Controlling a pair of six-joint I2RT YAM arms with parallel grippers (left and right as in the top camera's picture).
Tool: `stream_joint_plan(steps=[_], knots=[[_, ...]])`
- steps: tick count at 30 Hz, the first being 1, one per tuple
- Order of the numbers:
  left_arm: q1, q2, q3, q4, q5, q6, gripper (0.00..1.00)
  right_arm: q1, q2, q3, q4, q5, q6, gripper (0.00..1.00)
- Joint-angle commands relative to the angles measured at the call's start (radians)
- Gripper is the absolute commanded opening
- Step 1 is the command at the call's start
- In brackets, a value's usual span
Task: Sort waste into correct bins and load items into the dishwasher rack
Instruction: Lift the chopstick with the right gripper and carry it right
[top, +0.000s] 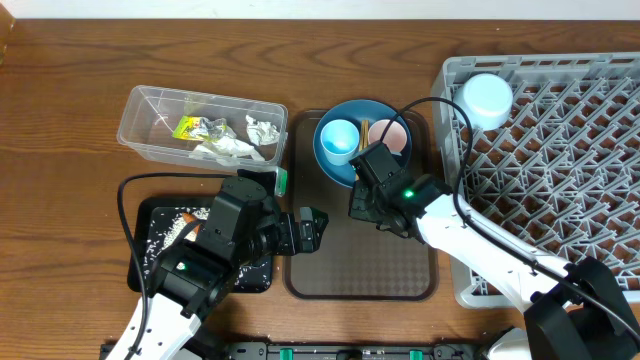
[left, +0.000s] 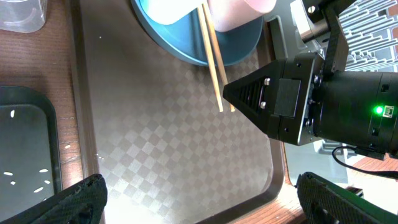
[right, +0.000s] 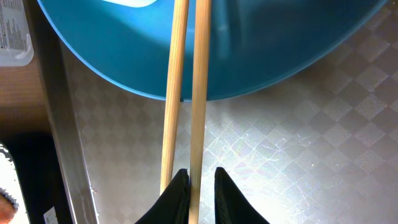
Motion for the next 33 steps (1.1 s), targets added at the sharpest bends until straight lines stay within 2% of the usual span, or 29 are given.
stream_joint_plan(steps=[1,5,12,16,22,33], knots=[[0.004,0.000,0.003,0.000,-0.006,0.002,1.00,0.008,-0.018,-0.003,-0.002,0.007,0.011,0.14],[0.004,0.000,0.003,0.000,-0.006,0.002,1.00,0.008,-0.018,-0.003,-0.002,0.008,0.011,0.09],[0.004,0.000,0.003,0.000,-0.006,0.002,1.00,0.007,-0.018,-0.003,-0.007,0.007,0.010,0.07],[0.004,0.000,0.003,0.000,-0.006,0.002,1.00,0.007,-0.026,-0.002,-0.008,-0.013,0.001,0.01],[0.004,0.000,0.003,0.000,-0.006,0.002,1.00,-0.001,-0.085,-0.002,-0.026,-0.053,-0.046,0.01],[0.004,0.000,0.003,0.000,-0.006,0.002,1.00,-0.029,-0.265,-0.002,-0.194,-0.088,-0.088,0.01]])
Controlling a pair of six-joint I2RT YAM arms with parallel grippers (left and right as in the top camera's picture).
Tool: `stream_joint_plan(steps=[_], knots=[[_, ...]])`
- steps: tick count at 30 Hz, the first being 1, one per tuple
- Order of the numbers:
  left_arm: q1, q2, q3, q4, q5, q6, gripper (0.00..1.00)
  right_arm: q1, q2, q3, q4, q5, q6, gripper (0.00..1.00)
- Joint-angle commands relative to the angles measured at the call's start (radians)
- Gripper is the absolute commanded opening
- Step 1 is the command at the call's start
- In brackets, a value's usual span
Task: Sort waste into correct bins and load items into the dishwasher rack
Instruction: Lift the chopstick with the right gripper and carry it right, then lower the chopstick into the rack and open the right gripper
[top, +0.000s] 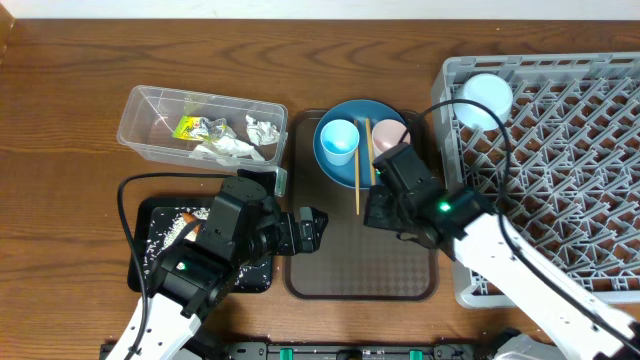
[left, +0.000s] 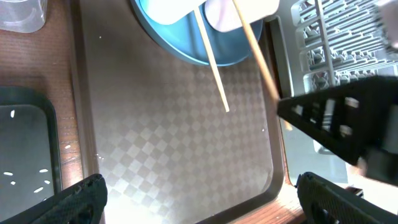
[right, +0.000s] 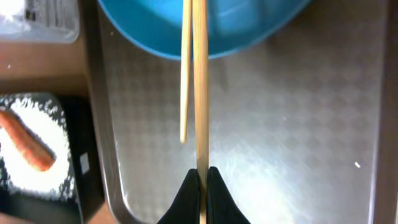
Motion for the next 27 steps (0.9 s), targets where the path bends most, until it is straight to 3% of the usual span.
stream_joint_plan(steps=[1,15,27], knots=[[0.004,0.000,0.003,0.000,-0.006,0.002,1.00,-0.006,-0.056,-0.002,-0.028,-0.044,-0.050,0.01],[0.004,0.000,0.003,0.000,-0.006,0.002,1.00,-0.032,-0.292,-0.002,-0.166,-0.176,-0.111,0.01],[0.004,0.000,0.003,0.000,-0.006,0.002,1.00,-0.250,-0.423,-0.002,-0.381,-0.176,-0.262,0.01]])
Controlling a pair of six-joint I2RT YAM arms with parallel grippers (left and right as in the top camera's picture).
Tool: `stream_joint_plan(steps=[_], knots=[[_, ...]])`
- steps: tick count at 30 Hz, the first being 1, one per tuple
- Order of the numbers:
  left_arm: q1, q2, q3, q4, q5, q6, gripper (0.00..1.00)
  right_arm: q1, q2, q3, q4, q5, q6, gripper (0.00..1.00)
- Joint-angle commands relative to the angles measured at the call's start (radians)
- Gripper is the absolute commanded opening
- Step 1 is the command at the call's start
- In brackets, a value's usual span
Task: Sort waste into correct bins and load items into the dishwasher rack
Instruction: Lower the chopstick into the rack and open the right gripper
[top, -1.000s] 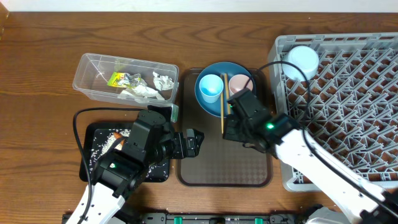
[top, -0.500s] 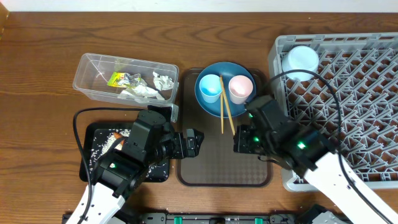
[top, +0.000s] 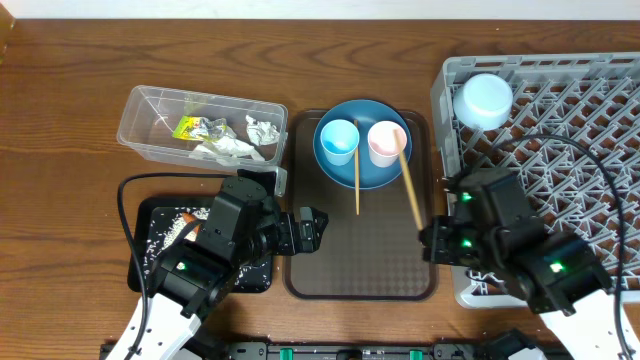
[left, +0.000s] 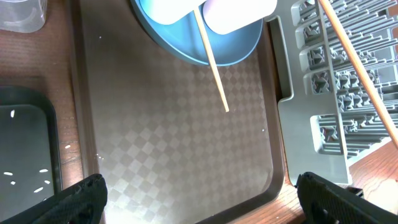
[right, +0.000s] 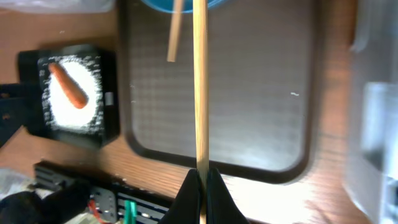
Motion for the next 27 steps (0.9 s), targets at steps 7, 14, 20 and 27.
stream_joint_plan(steps=[7,14,20,27], knots=[[0.004,0.000,0.003,0.000,-0.006,0.002,1.00,-0.145,-0.034,-0.002,-0.132,-0.005,-0.173,0.01],[0.004,0.000,0.003,0.000,-0.006,0.002,1.00,-0.179,-0.034,-0.002,-0.150,-0.005,-0.209,0.01],[0.004,0.000,0.003,0.000,-0.006,0.002,1.00,-0.200,-0.034,-0.002,-0.158,0.003,-0.263,0.01],[0.004,0.000,0.003,0.000,-0.006,0.002,1.00,-0.205,-0.034,-0.002,-0.159,0.035,-0.365,0.01]])
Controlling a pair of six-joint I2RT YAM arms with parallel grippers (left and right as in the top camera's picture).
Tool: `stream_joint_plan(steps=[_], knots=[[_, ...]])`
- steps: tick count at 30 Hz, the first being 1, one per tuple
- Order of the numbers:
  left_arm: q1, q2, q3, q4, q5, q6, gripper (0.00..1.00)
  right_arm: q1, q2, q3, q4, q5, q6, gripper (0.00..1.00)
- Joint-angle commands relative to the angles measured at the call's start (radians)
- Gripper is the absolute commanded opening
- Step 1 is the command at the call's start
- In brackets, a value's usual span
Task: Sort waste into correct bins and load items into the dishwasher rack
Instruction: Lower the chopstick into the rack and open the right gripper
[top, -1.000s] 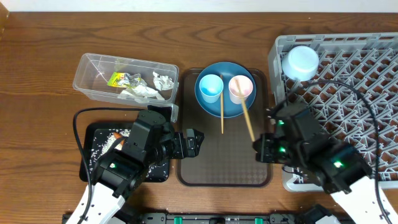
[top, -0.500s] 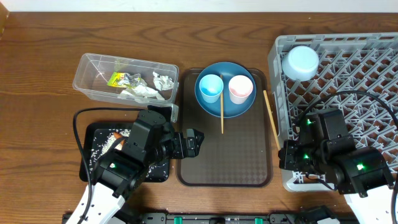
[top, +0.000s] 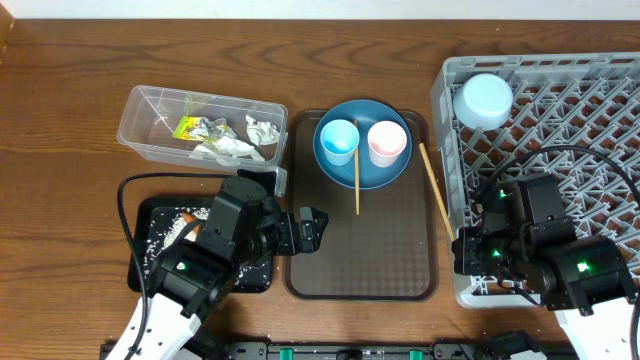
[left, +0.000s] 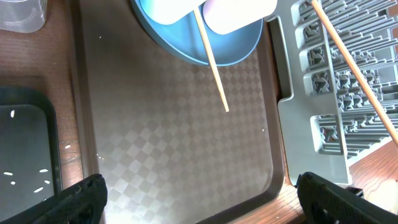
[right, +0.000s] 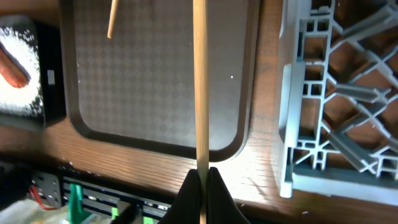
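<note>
My right gripper (right: 200, 177) is shut on one wooden chopstick (right: 199, 81), held up over the brown tray's right edge beside the grey dishwasher rack (top: 560, 110). In the overhead view that chopstick (top: 434, 187) slants along the rack's left wall. The second chopstick (top: 356, 170) lies from the blue plate (top: 362, 140) onto the tray (top: 360, 250). A blue cup (top: 338, 140) and a pink cup (top: 386, 142) stand on the plate. My left gripper (left: 199, 193) stands open low over the tray's left part, nothing between its fingers.
A clear bin (top: 200, 125) with wrappers stands at the back left. A black tray (top: 160, 240) with rice and a carrot piece sits under my left arm. A white bowl (top: 483, 100) rests upside down in the rack's far left corner.
My right gripper has moved further right and toward the table's front with the chopstick, from over the tray's right part to its right edge by the rack. The left arm has not moved.
My right gripper stood slightly apart around one of two chopsticks lying on the plate's near rim. Then it was shut on that chopstick, lifted beside the other. Then it held it over the tray's right part, and now at the rack's left wall.
</note>
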Motion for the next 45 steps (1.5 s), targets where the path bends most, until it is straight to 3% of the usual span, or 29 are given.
stream_joint_plan(steps=[1,28,45], knots=[[0.004,0.000,0.003,0.000,-0.006,0.002,1.00,-0.021,-0.007,-0.002,-0.001,0.049,-0.061,0.01],[0.004,0.000,0.003,0.000,-0.006,0.002,1.00,-0.021,-0.004,-0.002,-0.011,0.457,-0.054,0.01],[0.004,0.000,0.003,0.000,-0.006,0.002,1.00,-0.021,0.170,-0.003,0.020,0.466,-0.114,0.01]])
